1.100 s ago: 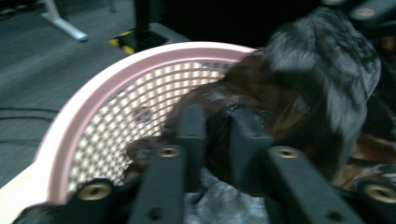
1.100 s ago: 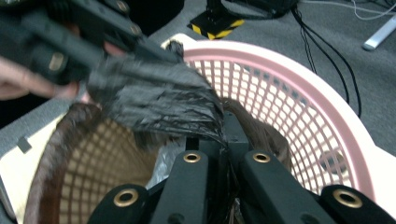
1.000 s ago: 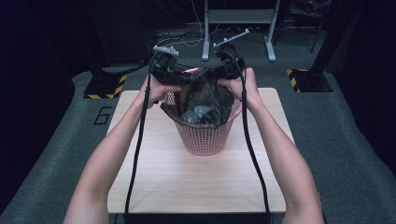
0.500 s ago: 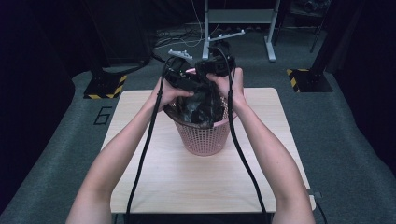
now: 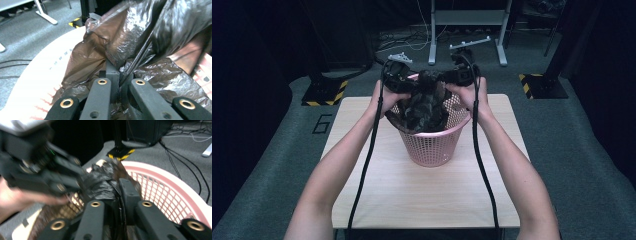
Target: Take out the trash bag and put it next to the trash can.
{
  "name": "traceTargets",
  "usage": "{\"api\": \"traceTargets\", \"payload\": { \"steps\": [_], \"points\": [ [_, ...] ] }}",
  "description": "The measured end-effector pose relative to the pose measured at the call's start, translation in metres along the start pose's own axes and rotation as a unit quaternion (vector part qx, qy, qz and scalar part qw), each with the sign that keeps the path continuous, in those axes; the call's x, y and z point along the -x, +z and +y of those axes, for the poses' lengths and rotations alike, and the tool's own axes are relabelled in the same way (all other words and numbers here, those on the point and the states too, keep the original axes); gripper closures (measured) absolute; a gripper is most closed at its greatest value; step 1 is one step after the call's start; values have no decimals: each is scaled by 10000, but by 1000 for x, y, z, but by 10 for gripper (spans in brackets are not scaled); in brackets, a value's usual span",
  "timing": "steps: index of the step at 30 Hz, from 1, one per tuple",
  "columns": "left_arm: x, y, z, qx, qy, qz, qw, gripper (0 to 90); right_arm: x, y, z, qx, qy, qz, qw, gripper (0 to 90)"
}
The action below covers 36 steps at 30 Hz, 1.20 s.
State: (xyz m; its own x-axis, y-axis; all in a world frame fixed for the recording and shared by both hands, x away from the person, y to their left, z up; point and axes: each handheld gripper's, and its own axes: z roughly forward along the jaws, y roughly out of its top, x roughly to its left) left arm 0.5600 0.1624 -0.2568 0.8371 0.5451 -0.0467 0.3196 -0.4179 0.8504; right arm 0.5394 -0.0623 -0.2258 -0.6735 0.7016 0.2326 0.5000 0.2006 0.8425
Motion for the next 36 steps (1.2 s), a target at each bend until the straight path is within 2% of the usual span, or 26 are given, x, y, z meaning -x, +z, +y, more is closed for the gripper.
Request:
{"api": "traceTargets", "payload": {
  "steps": [1,2,4,7,9,11,12,13,14,17,21,26,29,31,36],
  "points": [
    [0,0,0,0,0,0,10000,897,0,0,0,0,0,0,10000,791],
    [-1,-6,1,65,31,-35,10000,897,3,4,-4,-381,-255,69,9989,676],
    [-2,-12,2,181,25,-219,9996,897,4,9,-7,-660,-506,50,9965,554],
    [-1,-19,6,274,94,-509,9983,897,5,20,-13,-887,-676,86,9937,428],
    [2,-21,8,257,153,-677,9973,896,3,28,-15,-889,-780,68,9930,399],
    [6,-21,10,208,207,-719,9970,896,0,33,-15,-784,-872,102,9930,497],
    [6,-21,10,208,207,-719,9970,896,0,33,-15,-784,-872,102,9930,497],
    [7,-21,10,197,255,-752,9967,896,-2,34,-14,-739,-893,140,9932,580],
    [9,-22,10,154,277,-701,9970,895,-6,37,-14,-735,-960,231,9924,733],
    [6,-23,8,156,232,-716,9970,882,-13,39,-15,-743,-1059,180,9914,867],
    [-1,-28,4,204,113,-699,9973,770,-15,38,-16,-769,-1150,-1,9904,896],
    [-9,-35,0,115,-82,-405,9991,375,-11,32,-16,-618,-1126,-128,9916,899],
    [-11,-36,0,30,-29,-329,9994,227,-10,27,-14,-436,-1149,-160,9923,900],
    [-10,-33,0,-7,-11,-285,9996,167,-11,25,-13,-364,-1188,-163,9921,900],
    [1,-14,2,-376,348,-31,9987,156,-21,26,-9,-161,-1348,-80,9907,900]
  ]
}}
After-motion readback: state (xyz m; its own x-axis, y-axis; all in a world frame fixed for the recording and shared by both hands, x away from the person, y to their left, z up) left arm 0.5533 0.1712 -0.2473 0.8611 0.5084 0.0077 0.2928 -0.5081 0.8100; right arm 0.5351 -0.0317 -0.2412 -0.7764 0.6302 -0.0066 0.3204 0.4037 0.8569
